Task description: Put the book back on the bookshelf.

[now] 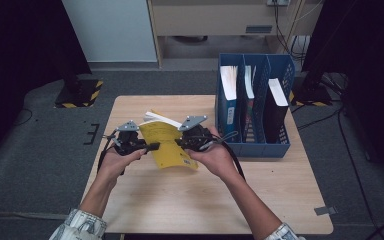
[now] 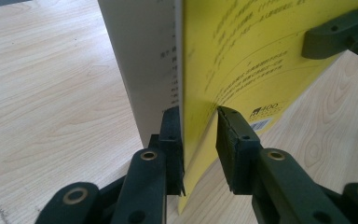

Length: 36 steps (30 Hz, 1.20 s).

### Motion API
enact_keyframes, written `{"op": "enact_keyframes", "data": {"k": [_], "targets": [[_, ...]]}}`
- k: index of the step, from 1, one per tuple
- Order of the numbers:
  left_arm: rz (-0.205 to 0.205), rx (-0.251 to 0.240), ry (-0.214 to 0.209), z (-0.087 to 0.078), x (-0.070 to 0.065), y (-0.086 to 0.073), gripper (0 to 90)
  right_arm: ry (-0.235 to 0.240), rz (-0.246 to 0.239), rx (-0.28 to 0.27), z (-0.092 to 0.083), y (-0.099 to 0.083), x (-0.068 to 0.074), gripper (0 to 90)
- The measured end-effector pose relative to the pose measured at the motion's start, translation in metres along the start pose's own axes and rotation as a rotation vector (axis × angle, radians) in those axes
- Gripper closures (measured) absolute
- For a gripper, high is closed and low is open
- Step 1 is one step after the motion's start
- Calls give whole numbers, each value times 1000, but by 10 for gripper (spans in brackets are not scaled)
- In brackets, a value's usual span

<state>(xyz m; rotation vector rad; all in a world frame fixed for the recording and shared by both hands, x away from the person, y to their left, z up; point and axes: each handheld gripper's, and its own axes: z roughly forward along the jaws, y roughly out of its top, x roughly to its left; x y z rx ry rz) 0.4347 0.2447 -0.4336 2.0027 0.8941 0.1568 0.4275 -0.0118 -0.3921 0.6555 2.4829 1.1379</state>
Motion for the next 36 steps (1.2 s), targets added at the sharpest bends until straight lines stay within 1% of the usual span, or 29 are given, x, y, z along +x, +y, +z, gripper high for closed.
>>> {"op": "enact_keyframes", "data": {"k": [1,2,3,4,5,8,10,14,16,18,21,23,25,27,30,31,32,33,36], "targets": [[2,1,1,0,0,0,718,2,-7,-1,0,0,1,741],[2,2,0,-1,0,0,717,16,-15,-1,-1,-1,1,736],[2,2,0,-1,0,0,715,16,-15,-1,-1,-1,1,736],[2,2,-2,-1,0,0,714,34,-8,-8,-1,0,2,715],[3,4,-6,-1,-1,0,712,39,-10,-10,-2,1,2,700],[18,10,-4,0,-3,0,707,45,-16,-7,-3,4,4,689],[17,10,-3,1,-3,0,706,42,-27,-1,-3,4,3,691],[19,9,0,1,-4,0,704,49,-9,2,-2,3,2,676],[19,11,2,1,-3,-1,697,38,-17,2,-1,2,1,739],[17,9,1,1,-3,-1,672,37,-10,7,-2,1,0,743],[18,11,33,3,-3,-2,606,32,-2,3,-1,-2,-1,746],[14,17,55,4,-2,-5,534,31,-6,-1,-2,-3,-1,747],[11,16,59,5,-2,-6,493,27,2,-5,-2,-5,-1,748],[-10,13,86,4,3,-16,444,19,7,-10,-2,-7,-3,747],[-15,21,109,4,6,-24,421,4,27,-15,-2,-8,-7,748],[-14,24,116,4,7,-28,415,0,26,-17,-2,-8,-8,748],[-14,24,116,4,7,-28,404,0,26,-17,-2,-8,-8,748],[-13,33,130,4,8,-34,394,-17,34,-19,-1,-9,-11,749],[-5,48,149,4,8,-41,364,-34,52,-18,0,-9,-14,749]]}}
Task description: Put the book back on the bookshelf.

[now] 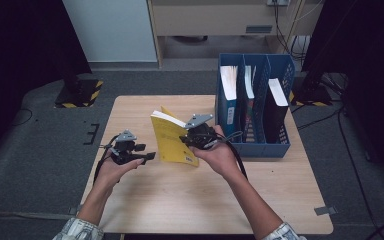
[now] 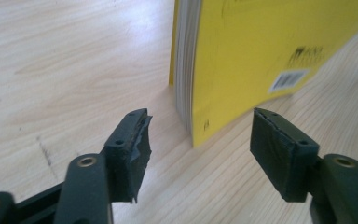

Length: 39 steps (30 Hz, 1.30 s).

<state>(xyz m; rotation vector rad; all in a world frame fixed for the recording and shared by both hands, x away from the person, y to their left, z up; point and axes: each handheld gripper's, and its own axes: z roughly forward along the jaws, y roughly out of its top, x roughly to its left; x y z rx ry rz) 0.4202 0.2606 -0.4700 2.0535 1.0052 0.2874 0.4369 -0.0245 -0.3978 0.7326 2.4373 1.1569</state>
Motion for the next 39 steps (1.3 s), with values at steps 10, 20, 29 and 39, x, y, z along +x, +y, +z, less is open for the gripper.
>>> {"op": "enact_keyframes", "data": {"k": [10,20,29,39], "targets": [[14,52,54,8,-3,-20,243,58,18,17,-2,-1,-1,725],[1,70,86,10,0,-35,189,87,26,11,-4,3,0,675],[12,90,105,11,0,-40,131,114,40,4,-3,10,-2,641],[20,118,91,13,1,-43,114,129,43,2,-3,15,-3,634]]}}
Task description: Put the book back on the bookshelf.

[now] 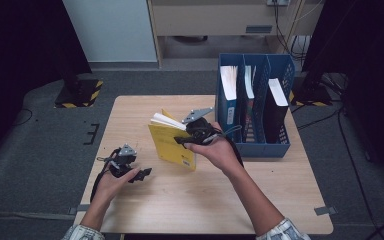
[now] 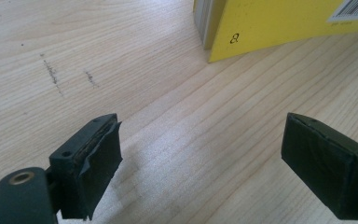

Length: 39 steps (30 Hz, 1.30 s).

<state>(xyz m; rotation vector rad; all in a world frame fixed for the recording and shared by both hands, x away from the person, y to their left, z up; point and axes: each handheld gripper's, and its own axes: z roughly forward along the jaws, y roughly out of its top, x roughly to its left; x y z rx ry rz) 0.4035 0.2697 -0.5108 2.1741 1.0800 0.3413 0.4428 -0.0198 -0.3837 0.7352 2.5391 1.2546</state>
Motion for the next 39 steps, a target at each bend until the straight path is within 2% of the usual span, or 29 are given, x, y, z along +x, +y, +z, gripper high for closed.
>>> {"op": "enact_keyframes", "data": {"k": [8,17,21,22,23,27,28,29,34,39], "targets": [[-1,7,3,0,0,-1,113,5,-6,9,3,5,0,656],[-4,15,9,1,1,-2,113,11,16,9,5,5,-4,744],[-14,15,9,0,2,-3,113,2,76,-10,4,3,-10,748],[-14,15,9,0,2,-3,113,2,76,-10,4,3,-10,748],[-16,13,11,0,3,-3,113,1,130,-21,4,1,-15,750],[-17,13,15,-1,5,-4,113,10,200,-32,2,-1,-21,751],[-17,13,15,-1,5,-4,112,10,200,-32,2,-1,-21,751],[-22,12,16,-1,6,-4,109,22,247,-37,0,-1,-23,751],[-31,8,46,-1,11,-6,103,37,287,-46,-3,-2,-26,752],[-37,15,53,-1,13,-7,96,26,296,-48,-5,-4,-28,751]]}}
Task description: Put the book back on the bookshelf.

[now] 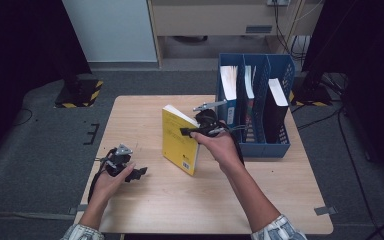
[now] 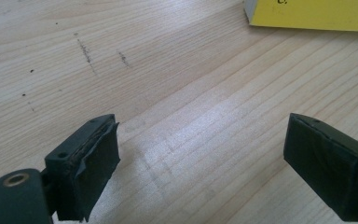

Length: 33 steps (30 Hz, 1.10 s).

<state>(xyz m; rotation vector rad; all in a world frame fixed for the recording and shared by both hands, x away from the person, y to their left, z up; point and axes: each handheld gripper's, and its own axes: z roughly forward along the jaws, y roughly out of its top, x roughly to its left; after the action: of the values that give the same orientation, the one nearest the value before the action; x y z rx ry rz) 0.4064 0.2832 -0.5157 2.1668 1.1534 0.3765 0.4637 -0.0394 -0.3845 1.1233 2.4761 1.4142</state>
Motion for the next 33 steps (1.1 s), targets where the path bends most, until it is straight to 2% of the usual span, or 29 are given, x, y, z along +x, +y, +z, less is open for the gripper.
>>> {"op": "enact_keyframes", "data": {"k": [4,11,22,33], "targets": [[0,7,3,0,0,0,94,-3,16,-3,-2,1,-2,751],[-13,11,19,0,4,-2,92,-8,13,-3,-6,0,-2,751],[-11,40,43,3,5,-4,78,-8,15,-12,-14,-2,-3,751],[-9,55,50,5,5,-5,69,-21,29,-31,-33,-11,-9,751]]}}
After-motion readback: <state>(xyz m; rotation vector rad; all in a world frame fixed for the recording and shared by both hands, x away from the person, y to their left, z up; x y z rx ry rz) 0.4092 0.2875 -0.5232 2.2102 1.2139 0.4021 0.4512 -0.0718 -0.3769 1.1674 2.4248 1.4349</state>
